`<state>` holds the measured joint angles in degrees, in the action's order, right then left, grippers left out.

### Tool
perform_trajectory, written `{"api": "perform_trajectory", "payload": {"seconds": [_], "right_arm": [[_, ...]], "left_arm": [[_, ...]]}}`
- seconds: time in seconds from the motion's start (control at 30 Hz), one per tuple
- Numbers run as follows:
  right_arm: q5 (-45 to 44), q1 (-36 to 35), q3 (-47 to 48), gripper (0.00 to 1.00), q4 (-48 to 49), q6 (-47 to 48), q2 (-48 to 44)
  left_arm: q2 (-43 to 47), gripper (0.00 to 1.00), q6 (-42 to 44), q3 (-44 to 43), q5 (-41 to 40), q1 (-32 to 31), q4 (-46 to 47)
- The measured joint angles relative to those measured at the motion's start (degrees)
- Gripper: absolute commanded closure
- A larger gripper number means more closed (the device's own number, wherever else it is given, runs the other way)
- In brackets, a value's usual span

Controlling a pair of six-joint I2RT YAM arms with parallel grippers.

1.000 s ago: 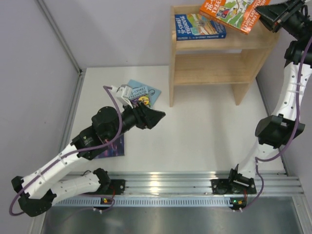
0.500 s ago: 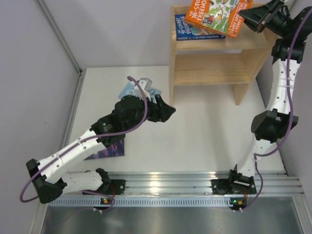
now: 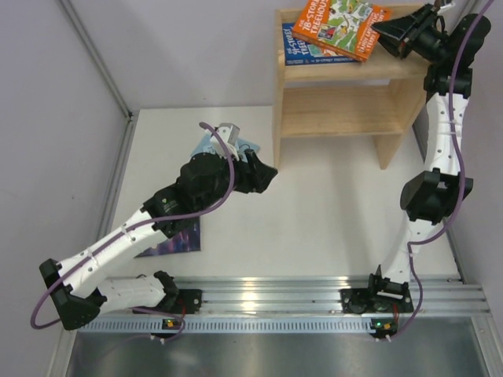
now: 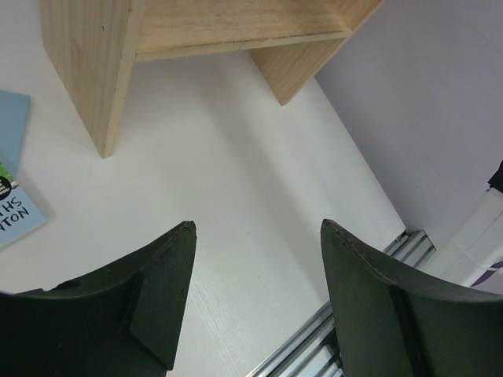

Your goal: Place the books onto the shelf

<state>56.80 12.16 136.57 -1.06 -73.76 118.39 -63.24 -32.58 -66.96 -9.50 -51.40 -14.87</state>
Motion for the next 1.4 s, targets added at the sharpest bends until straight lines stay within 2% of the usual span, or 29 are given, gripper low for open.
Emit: {"api": "perform_trajectory", "payload": {"seconds": [0.07,0.43,0.67,0.8,1.0,1.07,1.13,1.4], "right_arm": [[-1.27,-0.02,0.0,0.52,-0.46,0.31,0.0],[-9.49,0.04,0.39,0.34,-7.1,5.55,-1.2],[-15.04,-0.09,0.57,0.34,-13.25,11.96,-3.04],[-16.46,-0.28,0.76,0.42,-15.67,14.91,-3.43],[-18.84,-0.83,0.76,0.44,-16.44,16.48,-3.52],[-19.65,-1.31,0.76,0.5,-16.28,16.35,-3.52],[-20.61,-1.77,0.72,0.52,-16.26,15.5,-3.43],[-23.15,-4.35,0.68,0.43,-13.07,12.11,-2.4]], "left_arm": [[0.0,0.3,0.13,0.0,-0.02,0.22,0.02],[0.0,0.3,0.15,0.0,0.09,1.01,0.13],[0.0,0.3,0.15,0.0,1.01,1.25,0.15],[0.0,0.3,0.09,0.0,1.11,1.33,0.17],[0.0,0.3,-0.39,0.0,1.73,1.4,0.24],[0.02,0.3,-0.5,0.09,2.03,1.4,0.28],[0.02,0.3,-0.55,0.13,2.21,1.4,0.28],[0.52,0.3,-0.7,0.44,2.38,1.4,0.28]]}}
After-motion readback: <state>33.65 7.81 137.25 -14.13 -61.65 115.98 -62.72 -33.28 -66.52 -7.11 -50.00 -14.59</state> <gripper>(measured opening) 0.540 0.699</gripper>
